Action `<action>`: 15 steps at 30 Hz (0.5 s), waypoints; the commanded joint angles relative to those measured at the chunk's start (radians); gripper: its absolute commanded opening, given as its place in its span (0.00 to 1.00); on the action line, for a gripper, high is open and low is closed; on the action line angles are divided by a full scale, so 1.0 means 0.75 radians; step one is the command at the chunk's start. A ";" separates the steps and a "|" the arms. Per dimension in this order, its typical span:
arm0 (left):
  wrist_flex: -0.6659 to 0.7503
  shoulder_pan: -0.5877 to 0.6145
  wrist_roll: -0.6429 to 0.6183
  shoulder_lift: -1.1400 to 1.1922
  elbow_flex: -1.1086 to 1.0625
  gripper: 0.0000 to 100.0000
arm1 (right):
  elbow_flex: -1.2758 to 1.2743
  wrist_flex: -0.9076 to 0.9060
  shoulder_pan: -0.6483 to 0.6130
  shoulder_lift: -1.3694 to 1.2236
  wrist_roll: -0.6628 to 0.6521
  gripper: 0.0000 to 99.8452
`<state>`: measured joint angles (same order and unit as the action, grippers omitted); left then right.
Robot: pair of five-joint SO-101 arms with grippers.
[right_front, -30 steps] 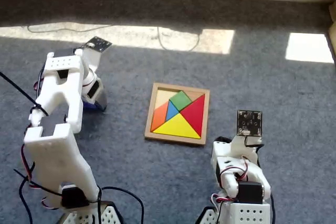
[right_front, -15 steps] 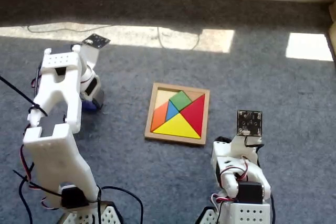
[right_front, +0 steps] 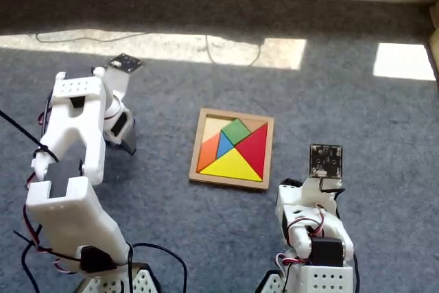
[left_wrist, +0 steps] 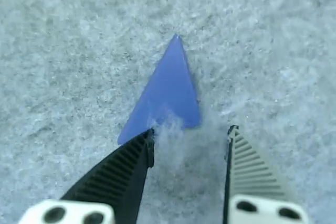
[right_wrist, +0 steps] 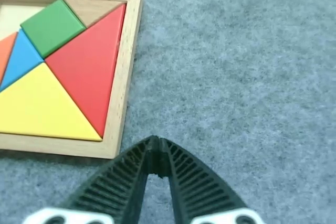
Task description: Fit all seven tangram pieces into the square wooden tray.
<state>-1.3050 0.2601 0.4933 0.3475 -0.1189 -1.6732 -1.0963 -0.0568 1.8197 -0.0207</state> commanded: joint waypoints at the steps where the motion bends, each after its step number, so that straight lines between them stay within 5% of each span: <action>1: 0.123 -0.036 0.014 -0.079 -0.042 0.23 | -0.202 0.001 0.013 0.021 0.000 0.01; 8: 0.170 -0.026 0.012 0.099 0.071 0.23 | -0.202 0.001 0.013 0.021 0.000 0.01; 15: -0.035 -0.024 0.012 0.308 0.371 0.18 | -0.202 0.001 0.013 0.021 0.000 0.01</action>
<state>-1.2942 0.2585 0.4964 0.5470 0.0821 -1.6732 -1.0963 -0.0568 1.8197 -0.0207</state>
